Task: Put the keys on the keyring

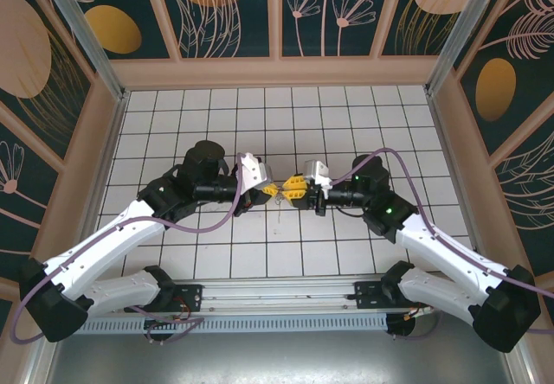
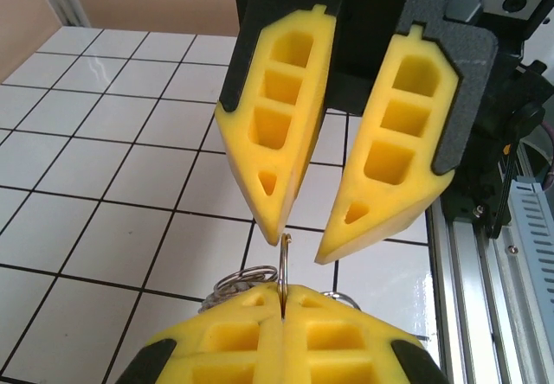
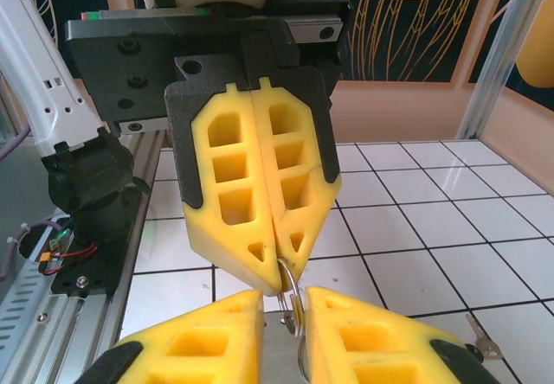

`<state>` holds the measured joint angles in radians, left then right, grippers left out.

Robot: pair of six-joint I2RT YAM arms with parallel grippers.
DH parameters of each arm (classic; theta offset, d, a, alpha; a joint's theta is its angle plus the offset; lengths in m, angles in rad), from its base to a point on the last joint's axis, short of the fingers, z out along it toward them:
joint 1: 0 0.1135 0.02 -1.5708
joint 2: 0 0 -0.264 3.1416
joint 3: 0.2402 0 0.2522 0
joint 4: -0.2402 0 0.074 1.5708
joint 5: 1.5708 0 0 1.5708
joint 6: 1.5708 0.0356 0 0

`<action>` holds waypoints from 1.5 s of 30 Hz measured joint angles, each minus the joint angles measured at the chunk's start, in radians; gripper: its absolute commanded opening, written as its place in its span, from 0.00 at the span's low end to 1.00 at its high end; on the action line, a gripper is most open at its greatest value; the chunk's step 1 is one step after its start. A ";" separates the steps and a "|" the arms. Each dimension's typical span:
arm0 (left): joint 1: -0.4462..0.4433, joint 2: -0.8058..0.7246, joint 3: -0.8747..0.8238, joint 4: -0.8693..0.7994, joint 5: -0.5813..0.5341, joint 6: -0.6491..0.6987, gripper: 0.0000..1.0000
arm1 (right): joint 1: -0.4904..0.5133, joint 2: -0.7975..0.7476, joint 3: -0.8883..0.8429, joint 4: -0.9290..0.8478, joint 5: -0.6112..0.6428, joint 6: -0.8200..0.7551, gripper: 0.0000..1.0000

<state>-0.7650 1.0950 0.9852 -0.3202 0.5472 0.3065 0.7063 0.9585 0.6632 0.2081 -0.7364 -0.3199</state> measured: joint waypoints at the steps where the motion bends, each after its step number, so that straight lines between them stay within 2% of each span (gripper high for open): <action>1: 0.000 0.000 0.000 0.000 0.000 0.000 0.00 | 0.002 0.005 0.002 0.000 0.002 -0.004 0.17; 8: 0.000 0.000 0.001 -0.003 0.003 0.001 0.00 | 0.010 0.024 0.005 -0.026 0.010 -0.023 0.17; 12: 0.000 0.000 0.001 -0.006 0.004 0.002 0.00 | 0.010 0.024 0.005 -0.033 0.013 -0.037 0.00; 16: 0.000 0.000 0.001 -0.007 0.005 0.004 0.00 | 0.011 0.024 0.005 -0.033 0.014 -0.041 0.00; 17: 0.000 0.000 0.001 -0.007 0.005 0.003 0.01 | 0.011 0.024 0.005 -0.033 0.014 -0.041 0.00; 20: 0.000 -0.007 -0.002 0.002 0.018 -0.002 0.21 | 0.012 0.018 0.004 -0.027 0.013 -0.037 0.00; 22: 0.000 -0.024 -0.016 0.038 0.038 -0.015 0.25 | 0.016 0.010 0.002 -0.005 0.011 -0.029 0.00; 35: 0.000 -0.136 -0.178 0.316 0.148 -0.161 0.24 | 0.017 -0.025 -0.135 0.317 -0.070 0.153 0.00; 45: 0.000 -0.148 -0.187 0.407 0.202 -0.208 0.25 | 0.027 -0.044 -0.220 0.582 -0.107 0.273 0.00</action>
<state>-0.7650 0.9466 0.7979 0.0872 0.7494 0.0982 0.7338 0.9146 0.4435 0.7898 -0.8436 -0.0467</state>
